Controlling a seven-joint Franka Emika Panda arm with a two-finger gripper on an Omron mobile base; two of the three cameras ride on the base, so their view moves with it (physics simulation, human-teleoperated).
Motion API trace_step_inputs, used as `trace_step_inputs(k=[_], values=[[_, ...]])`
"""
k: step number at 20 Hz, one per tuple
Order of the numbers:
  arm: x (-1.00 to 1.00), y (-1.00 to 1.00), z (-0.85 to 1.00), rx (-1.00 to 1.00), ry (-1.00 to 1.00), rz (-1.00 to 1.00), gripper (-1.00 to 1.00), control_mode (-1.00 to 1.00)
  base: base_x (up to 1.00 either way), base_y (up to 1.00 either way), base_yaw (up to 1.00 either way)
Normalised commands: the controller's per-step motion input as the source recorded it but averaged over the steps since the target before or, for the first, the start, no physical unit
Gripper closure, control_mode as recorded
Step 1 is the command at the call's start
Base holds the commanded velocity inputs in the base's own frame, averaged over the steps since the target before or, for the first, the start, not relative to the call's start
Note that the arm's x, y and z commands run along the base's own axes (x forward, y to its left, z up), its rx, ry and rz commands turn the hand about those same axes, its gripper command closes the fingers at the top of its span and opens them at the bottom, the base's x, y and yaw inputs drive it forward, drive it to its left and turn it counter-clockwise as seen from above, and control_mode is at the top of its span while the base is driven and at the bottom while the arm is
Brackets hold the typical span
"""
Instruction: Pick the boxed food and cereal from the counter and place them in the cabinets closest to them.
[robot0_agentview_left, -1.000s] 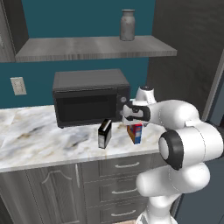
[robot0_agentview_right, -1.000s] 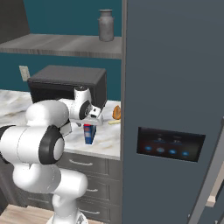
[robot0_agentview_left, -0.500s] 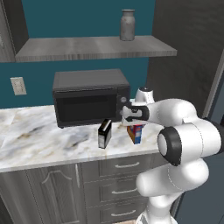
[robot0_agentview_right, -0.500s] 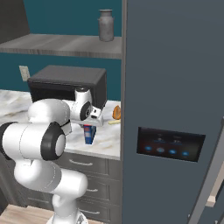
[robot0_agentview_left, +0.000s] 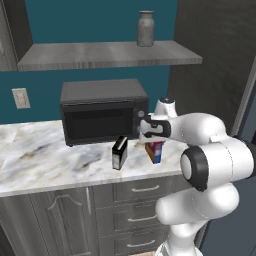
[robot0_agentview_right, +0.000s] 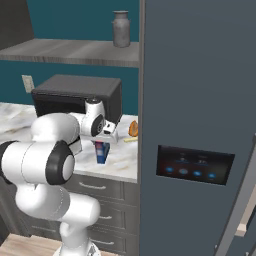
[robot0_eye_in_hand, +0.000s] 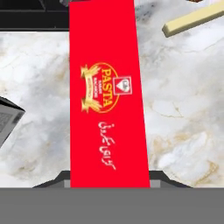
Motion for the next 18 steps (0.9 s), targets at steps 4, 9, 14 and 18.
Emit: trace_step_inputs(k=[4,9,14,18], values=[[-0.07,0.0,0.38,0.02,0.0,0.0,1.0,-1.0,0.0,0.0,0.0],[-0.25,-0.02,0.38,0.01,0.06,0.0,1.0,-1.0,0.0,0.0,0.0],[-0.39,-0.03,0.46,0.01,0.12,0.0,1.0,-1.0,0.0,0.0,0.0],[-0.48,-0.02,0.47,0.0,0.12,0.0,1.0,-1.0,0.0,0.0,0.0]])
